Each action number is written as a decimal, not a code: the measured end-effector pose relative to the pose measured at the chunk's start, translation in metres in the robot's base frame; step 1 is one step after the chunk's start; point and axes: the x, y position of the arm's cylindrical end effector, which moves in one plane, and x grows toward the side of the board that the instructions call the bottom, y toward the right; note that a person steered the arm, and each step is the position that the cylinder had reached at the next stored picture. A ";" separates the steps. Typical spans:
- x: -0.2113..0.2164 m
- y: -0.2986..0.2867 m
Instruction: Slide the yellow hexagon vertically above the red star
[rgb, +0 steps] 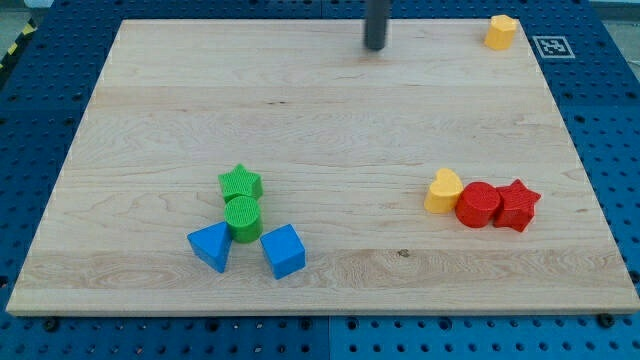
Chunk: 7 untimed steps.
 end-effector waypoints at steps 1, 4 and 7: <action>-0.020 0.028; -0.020 0.115; -0.001 0.149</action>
